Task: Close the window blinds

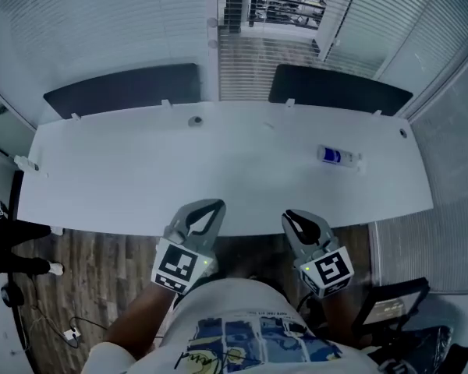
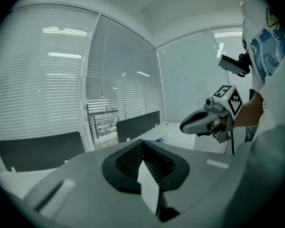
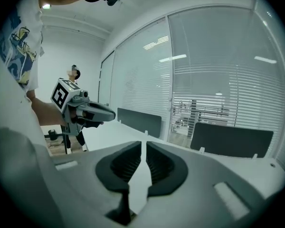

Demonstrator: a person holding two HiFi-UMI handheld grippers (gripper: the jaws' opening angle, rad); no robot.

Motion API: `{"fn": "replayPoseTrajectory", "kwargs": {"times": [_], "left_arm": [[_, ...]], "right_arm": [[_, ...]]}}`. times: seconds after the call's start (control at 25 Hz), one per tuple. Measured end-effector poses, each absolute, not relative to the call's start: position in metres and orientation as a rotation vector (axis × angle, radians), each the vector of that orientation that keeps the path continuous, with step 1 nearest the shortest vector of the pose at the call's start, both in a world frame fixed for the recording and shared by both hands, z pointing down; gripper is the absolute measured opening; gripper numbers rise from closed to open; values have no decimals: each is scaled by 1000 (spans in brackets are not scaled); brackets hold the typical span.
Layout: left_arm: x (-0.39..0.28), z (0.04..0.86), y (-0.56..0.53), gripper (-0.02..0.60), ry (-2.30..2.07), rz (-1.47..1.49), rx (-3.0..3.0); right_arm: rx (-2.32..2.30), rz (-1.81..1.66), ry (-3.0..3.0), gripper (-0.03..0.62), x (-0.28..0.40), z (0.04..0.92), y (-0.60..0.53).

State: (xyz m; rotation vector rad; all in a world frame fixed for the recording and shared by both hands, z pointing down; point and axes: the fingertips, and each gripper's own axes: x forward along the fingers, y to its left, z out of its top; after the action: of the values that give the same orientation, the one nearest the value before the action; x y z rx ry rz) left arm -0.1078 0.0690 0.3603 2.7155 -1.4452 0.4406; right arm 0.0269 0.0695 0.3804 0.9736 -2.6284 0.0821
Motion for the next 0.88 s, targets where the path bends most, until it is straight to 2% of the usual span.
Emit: {"fn": "replayPoseTrajectory", "kwargs": {"times": [0.4, 0.88], "left_arm": [[-164, 360, -35, 14, -1515, 600, 2779], [-187, 359, -205, 63, -1826, 949, 2736]], "right_arm": [[1074, 141, -2600, 20, -15, 393, 24], [1046, 131, -2582, 20, 16, 400, -55]]}}
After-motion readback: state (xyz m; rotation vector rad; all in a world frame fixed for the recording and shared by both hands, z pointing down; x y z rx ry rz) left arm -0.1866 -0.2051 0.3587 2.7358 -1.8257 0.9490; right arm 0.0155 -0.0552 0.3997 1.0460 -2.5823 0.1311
